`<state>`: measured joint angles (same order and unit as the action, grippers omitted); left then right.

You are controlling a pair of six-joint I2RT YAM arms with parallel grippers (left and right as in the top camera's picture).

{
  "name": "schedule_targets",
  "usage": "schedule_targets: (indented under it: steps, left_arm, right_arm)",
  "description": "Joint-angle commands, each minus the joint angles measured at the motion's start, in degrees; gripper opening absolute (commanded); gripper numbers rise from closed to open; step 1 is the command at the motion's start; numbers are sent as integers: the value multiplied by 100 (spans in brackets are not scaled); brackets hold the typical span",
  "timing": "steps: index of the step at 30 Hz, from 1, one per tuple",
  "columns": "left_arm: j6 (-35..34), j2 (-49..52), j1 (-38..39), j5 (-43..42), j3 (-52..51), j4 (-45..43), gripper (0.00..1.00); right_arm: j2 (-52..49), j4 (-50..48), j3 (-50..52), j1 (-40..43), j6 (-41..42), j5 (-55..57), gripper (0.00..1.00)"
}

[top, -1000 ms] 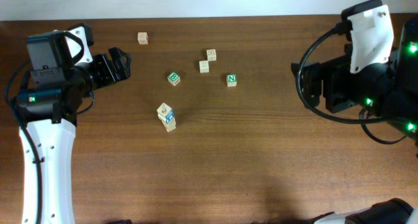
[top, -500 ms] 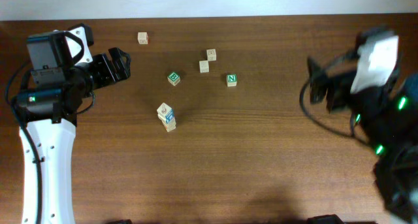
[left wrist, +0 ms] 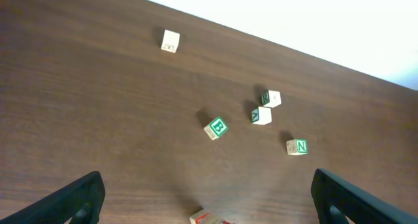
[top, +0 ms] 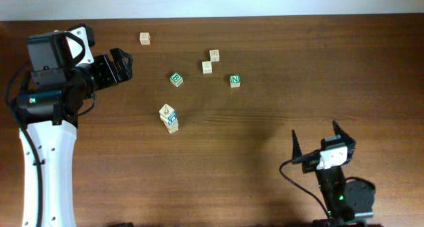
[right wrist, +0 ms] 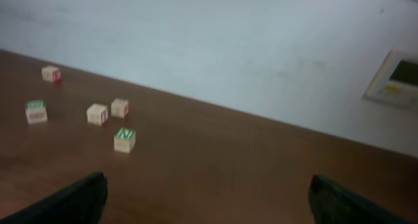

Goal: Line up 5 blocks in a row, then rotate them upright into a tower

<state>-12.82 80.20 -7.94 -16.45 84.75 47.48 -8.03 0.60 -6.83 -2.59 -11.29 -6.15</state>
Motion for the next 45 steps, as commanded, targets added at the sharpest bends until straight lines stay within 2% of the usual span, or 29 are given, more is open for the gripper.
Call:
schedule_targets:
  steps: [1,7,41,45]
  left_arm:
    - [96,-17,0,-4,59,0,99]
    - [94,-17,0,-4,59,0,99]
    - [96,-20,0,0,59,7,99]
    - [101,-188,2,387,-109,-4,99]
  right_arm:
    - [481,-61,470,39,-31,-74,98]
    - [785,326,651,37,-33,-72,98]
    - [778,323,651,37,-31,-92,98]
    - [774,323,651,37,-28,-92,98]
